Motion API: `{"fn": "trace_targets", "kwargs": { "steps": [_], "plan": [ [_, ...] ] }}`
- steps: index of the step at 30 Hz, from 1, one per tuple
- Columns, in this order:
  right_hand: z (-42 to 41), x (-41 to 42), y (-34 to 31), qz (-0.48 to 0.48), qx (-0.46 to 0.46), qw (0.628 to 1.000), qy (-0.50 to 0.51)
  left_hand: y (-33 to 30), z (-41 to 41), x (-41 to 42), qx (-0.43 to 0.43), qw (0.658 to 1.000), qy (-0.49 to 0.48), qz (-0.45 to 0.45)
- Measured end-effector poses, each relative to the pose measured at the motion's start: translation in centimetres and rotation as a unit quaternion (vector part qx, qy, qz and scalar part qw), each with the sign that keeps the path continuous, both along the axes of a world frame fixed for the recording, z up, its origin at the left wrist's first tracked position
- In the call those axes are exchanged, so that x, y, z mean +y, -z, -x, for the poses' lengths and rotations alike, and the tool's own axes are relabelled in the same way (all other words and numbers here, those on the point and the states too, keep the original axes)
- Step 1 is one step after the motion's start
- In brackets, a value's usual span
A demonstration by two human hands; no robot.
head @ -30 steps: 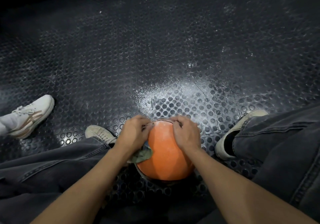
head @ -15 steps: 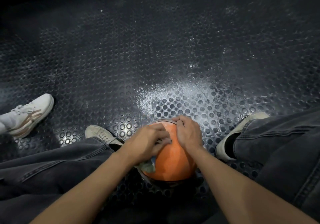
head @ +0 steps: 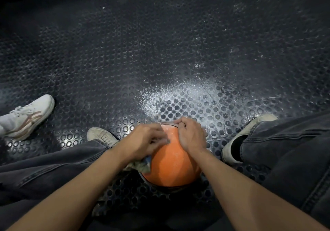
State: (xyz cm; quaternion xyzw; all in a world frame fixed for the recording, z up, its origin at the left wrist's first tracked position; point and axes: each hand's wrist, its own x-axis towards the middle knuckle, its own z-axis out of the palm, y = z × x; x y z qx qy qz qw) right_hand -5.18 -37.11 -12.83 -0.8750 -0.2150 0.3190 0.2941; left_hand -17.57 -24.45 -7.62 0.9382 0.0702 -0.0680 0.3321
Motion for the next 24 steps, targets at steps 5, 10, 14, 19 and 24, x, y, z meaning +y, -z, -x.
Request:
{"fn": "trace_targets", "kwargs": {
  "steps": [5, 10, 14, 19, 24],
  "plan": [
    [-0.3, 0.1, 0.1, -0.001, 0.019, 1.0, -0.013, 0.3, -2.2, -1.2, -0.014, 0.999, 0.0, -0.045],
    [-0.1, -0.1, -0.1, 0.006, 0.005, 1.0, -0.019, -0.3, -0.5, -0.1, -0.004, 0.999, 0.052, -0.018],
    [-0.4, 0.1, -0.1, 0.0, 0.013, 0.999, -0.029, -0.2, -1.0, -1.0, -0.001, 0.999, 0.046, -0.026],
    [-0.1, 0.1, 0.1, 0.002, 0.001, 1.0, -0.014, 0.9, -1.7, -0.7, -0.017, 0.998, -0.031, -0.057],
    [-0.3, 0.2, 0.1, -0.002, 0.018, 0.999, -0.03, -0.9, -0.6, -0.7, 0.015, 0.995, 0.094, -0.022]
  ]
}}
